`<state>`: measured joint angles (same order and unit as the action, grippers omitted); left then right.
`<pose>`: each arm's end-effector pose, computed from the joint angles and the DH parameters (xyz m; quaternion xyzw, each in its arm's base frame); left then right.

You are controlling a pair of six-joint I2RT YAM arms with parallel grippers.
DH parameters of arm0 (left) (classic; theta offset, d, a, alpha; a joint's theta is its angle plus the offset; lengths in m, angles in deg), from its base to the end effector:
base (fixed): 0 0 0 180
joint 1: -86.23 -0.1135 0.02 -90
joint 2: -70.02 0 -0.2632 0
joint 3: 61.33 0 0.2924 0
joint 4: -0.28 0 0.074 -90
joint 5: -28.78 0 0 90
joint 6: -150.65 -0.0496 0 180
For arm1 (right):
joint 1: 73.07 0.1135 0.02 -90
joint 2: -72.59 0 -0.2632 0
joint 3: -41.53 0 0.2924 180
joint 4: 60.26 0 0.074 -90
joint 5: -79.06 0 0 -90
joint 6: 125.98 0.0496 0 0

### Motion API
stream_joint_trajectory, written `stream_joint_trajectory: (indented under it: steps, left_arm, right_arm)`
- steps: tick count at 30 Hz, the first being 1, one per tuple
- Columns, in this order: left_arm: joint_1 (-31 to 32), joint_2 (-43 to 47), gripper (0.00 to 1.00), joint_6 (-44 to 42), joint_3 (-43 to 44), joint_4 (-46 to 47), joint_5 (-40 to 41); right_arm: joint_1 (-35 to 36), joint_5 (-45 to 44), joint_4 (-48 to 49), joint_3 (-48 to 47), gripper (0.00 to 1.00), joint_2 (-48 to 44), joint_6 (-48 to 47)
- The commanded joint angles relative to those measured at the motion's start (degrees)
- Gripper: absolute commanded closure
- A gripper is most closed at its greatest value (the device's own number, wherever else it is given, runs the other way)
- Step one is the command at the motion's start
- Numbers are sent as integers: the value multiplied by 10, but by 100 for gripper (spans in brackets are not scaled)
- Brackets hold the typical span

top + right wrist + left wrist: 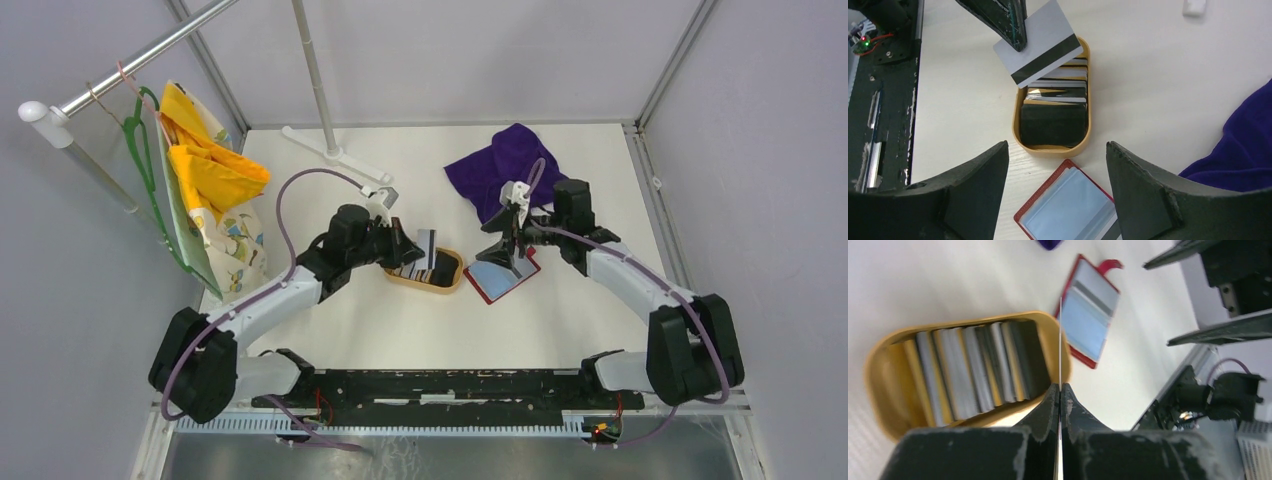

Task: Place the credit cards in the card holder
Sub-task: Pick up the credit card from the storage box, then move the card holder to the center of the board.

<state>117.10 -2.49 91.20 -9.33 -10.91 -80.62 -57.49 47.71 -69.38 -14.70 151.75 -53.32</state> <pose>0.2641 -0.1771 0.1986 0.0845 0.8606 -0.3717 0.3377 0.3011 0.1279 0.2051 -0.4436 0.6642 0.4219 0.4289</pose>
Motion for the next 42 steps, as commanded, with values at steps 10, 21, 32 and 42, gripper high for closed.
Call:
stream_joint_trajectory:
  steps: [10, 21, 32, 42]
  left_arm:
    - [157, 60, 98, 11, -95, 347, 19]
    - [192, 15, 98, 31, -112, 454, 39]
    - [197, -21, 98, 35, -113, 483, 32]
    - [197, -29, 98, 17, -123, 487, 24]
  right_arm:
    - [-2, 195, -3, 141, 2, -159, -198]
    - [17, 141, 86, 153, 2, -154, -54]
    - [16, 118, -3, 101, 2, -131, -76]
    - [12, 144, 4, 91, 5, -122, -45]
